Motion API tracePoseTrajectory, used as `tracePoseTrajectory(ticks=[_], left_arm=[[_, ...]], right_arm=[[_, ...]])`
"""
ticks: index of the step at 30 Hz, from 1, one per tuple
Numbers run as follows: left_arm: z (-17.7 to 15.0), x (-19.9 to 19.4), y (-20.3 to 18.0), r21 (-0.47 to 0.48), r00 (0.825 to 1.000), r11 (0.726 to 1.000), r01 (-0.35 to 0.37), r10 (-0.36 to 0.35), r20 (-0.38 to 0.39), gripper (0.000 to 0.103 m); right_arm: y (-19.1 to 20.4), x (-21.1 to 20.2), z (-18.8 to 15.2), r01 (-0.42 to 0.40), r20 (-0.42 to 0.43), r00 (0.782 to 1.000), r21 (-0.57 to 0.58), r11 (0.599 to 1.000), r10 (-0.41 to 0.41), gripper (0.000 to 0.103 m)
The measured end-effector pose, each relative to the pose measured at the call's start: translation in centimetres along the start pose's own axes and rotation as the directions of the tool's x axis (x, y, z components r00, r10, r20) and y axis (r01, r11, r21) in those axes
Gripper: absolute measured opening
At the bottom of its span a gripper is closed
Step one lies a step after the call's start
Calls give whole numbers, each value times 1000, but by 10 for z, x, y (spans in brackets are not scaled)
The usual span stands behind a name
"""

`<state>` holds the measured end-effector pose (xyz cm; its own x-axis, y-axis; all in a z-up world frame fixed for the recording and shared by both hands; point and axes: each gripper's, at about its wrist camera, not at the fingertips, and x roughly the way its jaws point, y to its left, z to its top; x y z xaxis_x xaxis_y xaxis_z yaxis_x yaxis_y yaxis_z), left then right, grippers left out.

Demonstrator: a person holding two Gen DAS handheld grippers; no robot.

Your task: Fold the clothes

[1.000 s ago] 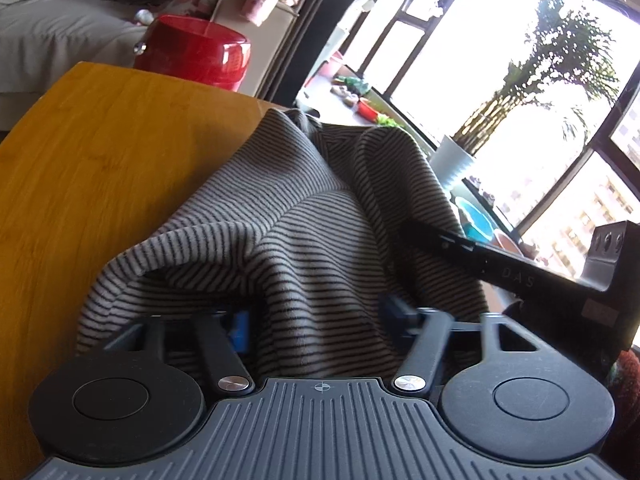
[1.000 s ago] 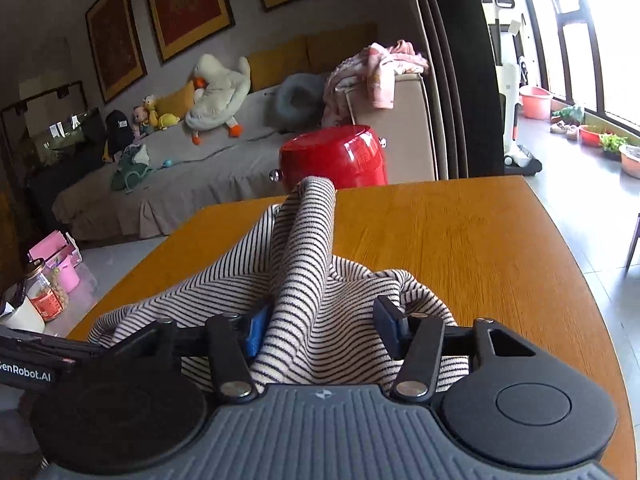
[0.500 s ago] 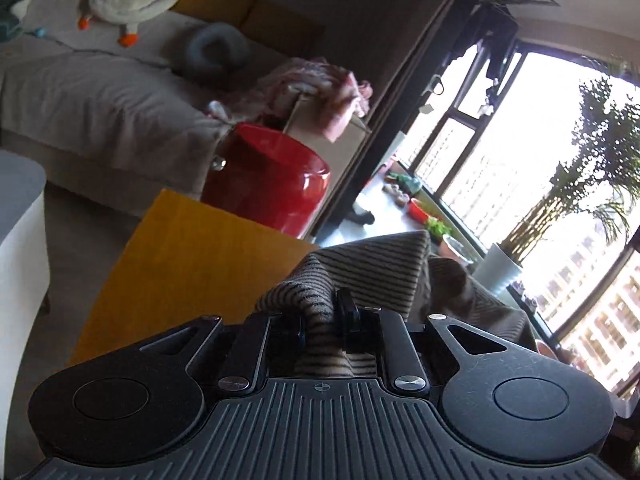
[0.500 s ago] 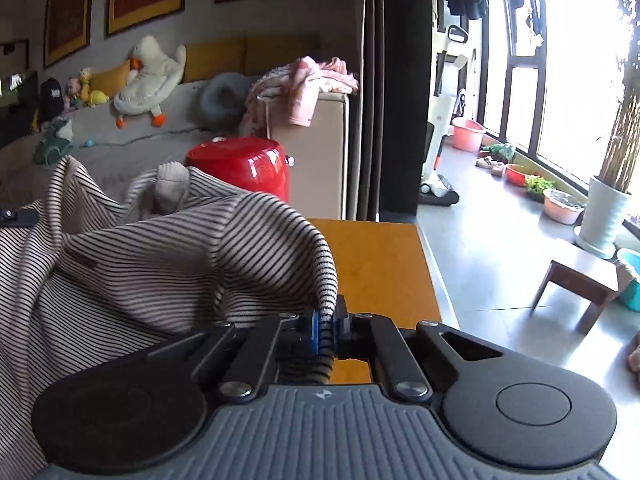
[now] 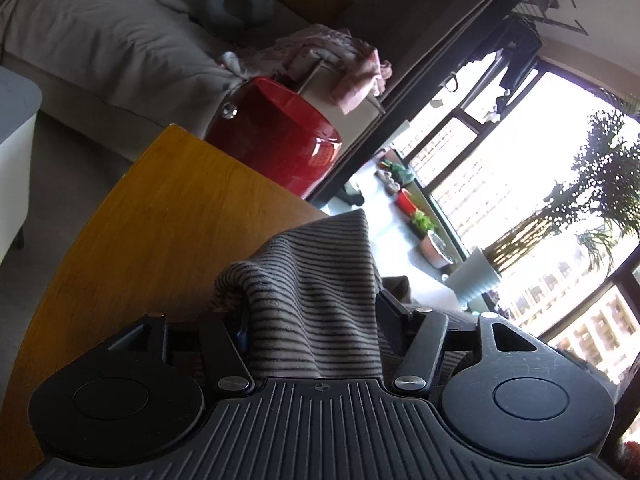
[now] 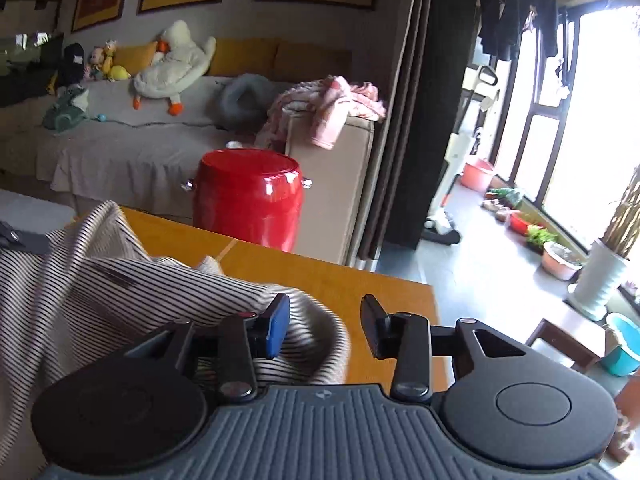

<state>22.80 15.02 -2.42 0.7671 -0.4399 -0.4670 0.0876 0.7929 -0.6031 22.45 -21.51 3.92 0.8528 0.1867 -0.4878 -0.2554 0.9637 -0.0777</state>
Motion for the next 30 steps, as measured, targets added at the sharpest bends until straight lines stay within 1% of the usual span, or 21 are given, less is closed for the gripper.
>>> tracePoseTrajectory(ticks=[1,2,3,4,5,7,10,12,16,19,22,23,25,26,27,29,30], left_arm=[[-5,1,-1,-1,1000,1000,5,-5,-9,70],[-9,3,-2,-2,1000,1000,11,-11,-17,70],[-14,4,-3,-3,1000,1000,16,-16,-26,71],[-18,7,-3,-4,999,1000,17,-17,-33,71],[-20,10,-2,-4,999,1000,12,-12,-39,72],[-27,10,-2,26,999,1000,5,-4,-37,72],[-36,2,-9,74,999,997,-7,11,-43,72],[-46,-9,-12,93,998,996,-9,14,-55,72],[-67,-30,-19,131,997,991,-11,22,-80,72],[-82,-47,-25,159,995,987,-12,28,-98,73],[-96,-68,-32,175,993,985,5,16,-119,75],[-97,-76,-34,181,994,983,10,10,-110,75],[-94,-91,-40,195,998,981,15,-3,-62,76],[-90,-96,-42,203,999,979,19,-12,-35,78],[-84,-99,-45,212,1000,977,23,-22,-7,82],[-73,-94,-49,218,999,976,31,-36,20,87],[-68,-87,-51,214,999,976,28,-34,25,87]], right_arm=[[6,-1,-2,-65,-23,998,22,998,66,39],[14,1,-5,-134,-53,989,44,990,136,39],[22,2,-11,-185,-83,978,55,981,189,39],[30,5,-19,-215,-110,969,48,975,220,39],[38,9,-27,-225,-139,964,31,974,227,39],[48,18,-44,-227,-201,954,11,974,225,39],[49,17,-55,-232,-202,952,21,973,231,39],[46,12,-56,-249,-214,943,53,967,254,39],[46,-10,-67,-273,-241,932,22,962,270,39],[43,-30,-74,-286,-265,922,25,958,282,39],[42,-46,-80,-283,-288,919,-6,959,269,39],[43,-48,-81,-279,-292,919,-15,960,263,39],[42,-51,-82,-273,-299,920,-23,962,254,39],[42,-50,-81,-268,-302,920,-21,963,250,39],[43,-48,-79,-261,-305,921,-21,965,243,39],[47,-44,-74,-245,-313,923,-26,969,225,40],[49,-42,-72,-237,-318,924,-37,971,214,40]])
